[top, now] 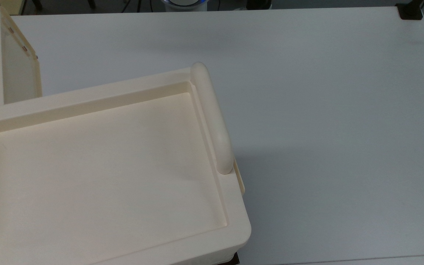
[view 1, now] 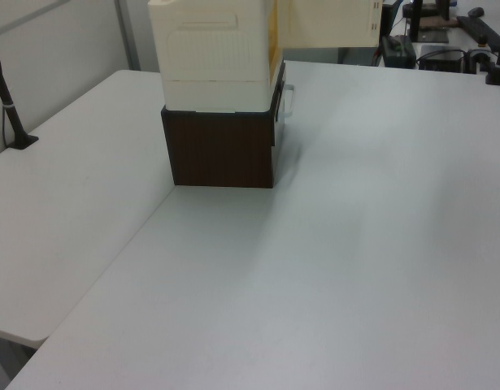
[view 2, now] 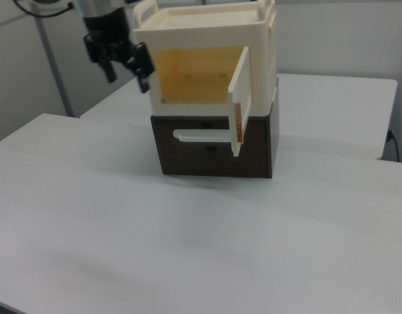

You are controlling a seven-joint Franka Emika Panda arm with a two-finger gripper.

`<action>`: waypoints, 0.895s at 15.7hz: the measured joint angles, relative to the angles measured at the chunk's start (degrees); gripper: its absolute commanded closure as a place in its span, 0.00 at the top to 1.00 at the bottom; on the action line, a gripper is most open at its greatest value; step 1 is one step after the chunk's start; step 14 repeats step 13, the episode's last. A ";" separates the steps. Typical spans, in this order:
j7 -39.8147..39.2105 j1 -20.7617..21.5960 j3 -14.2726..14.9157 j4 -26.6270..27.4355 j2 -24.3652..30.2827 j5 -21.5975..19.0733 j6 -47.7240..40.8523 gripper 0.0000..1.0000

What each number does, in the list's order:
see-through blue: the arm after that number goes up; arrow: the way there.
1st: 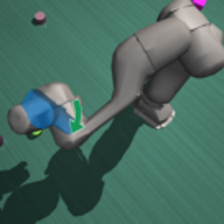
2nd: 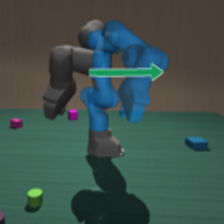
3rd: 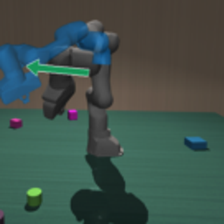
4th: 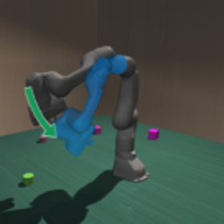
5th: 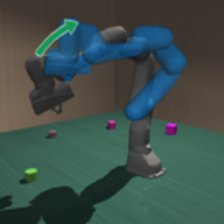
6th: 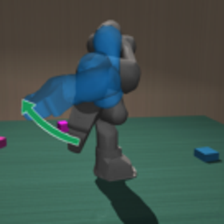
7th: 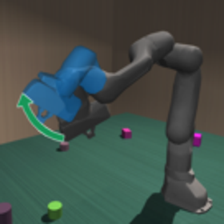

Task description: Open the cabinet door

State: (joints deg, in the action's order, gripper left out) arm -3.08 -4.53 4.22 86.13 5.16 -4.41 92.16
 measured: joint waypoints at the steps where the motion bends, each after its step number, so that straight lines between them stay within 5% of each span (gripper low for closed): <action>1: 1.92 2.01 0.02 0.74 -0.09 0.01 -0.07 1.00; 5: 4.31 7.79 1.37 3.49 -1.19 0.08 -0.07 1.00; 14: 1.26 10.07 2.23 3.75 -5.20 3.74 1.68 1.00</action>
